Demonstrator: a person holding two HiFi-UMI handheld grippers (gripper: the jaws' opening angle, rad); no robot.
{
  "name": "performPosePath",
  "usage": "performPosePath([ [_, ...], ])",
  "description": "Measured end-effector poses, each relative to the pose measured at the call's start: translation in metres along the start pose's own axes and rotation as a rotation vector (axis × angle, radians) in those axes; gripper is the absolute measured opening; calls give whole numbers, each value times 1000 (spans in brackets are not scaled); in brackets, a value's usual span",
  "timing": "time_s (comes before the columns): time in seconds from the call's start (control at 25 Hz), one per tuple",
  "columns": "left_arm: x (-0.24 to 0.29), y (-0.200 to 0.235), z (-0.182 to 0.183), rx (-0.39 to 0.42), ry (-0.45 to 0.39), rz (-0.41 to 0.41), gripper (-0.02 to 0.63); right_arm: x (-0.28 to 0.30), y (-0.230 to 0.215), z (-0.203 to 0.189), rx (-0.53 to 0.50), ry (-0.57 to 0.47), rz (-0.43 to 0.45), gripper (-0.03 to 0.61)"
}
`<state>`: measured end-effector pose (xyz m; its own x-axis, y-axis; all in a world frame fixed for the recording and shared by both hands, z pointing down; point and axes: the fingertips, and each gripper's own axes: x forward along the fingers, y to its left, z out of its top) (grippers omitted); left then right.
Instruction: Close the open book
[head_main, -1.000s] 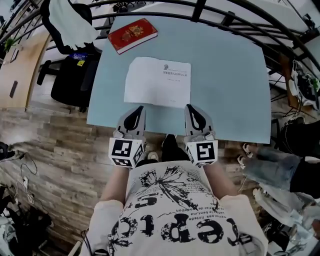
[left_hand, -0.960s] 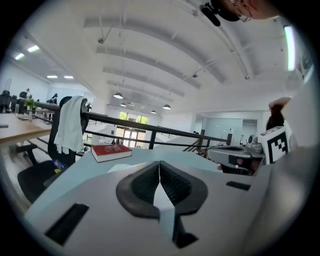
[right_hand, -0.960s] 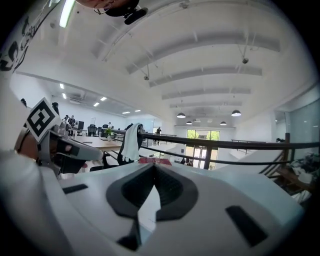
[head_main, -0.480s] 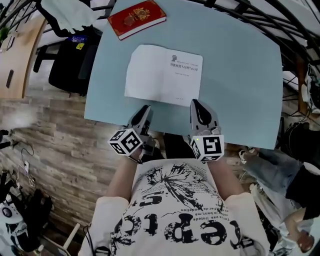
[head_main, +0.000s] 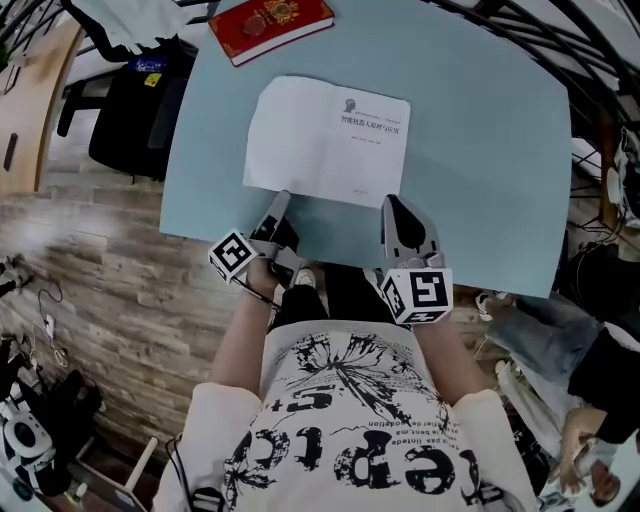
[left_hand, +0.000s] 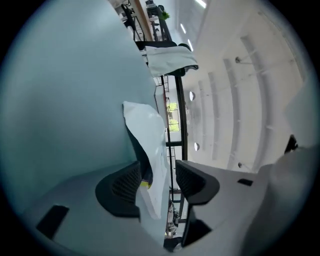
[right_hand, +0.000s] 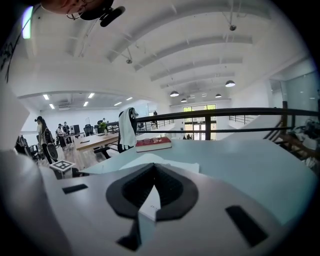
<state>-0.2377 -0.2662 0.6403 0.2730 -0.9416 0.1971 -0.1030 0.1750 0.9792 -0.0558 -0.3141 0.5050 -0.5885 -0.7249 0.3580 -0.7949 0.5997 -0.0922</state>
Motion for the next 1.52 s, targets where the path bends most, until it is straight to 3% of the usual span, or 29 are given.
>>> performPosePath([
  [0.12,5,0,6,-50,-40,-28,219,-2,0,-1,2,-3,-4,11],
  [0.4,14,12,18,-57,-79,6,208,-6,-4,-9,-1,-7,-30,11],
  [0.6,10,18,26,-141,-140,46,37,-6,-8,-17,13,18,-61,11],
  [0.8,14,-8,21,-69,-109,-51,25,-10,-15,-20,37,33,-94,11],
  [0.92,12,-22,10,79,-33,-41,20,-15,-16,-23,54,57,-111,11],
  [1.08,19,-51,-12,416,106,-6,21,-22,-18,-30,68,84,-140,11],
  [1.24,24,-65,-35,746,182,50,21,-39,-21,-33,97,65,-179,11],
  [1.52,40,-70,-75,1100,349,107,21,-56,-26,-28,151,27,-210,11],
])
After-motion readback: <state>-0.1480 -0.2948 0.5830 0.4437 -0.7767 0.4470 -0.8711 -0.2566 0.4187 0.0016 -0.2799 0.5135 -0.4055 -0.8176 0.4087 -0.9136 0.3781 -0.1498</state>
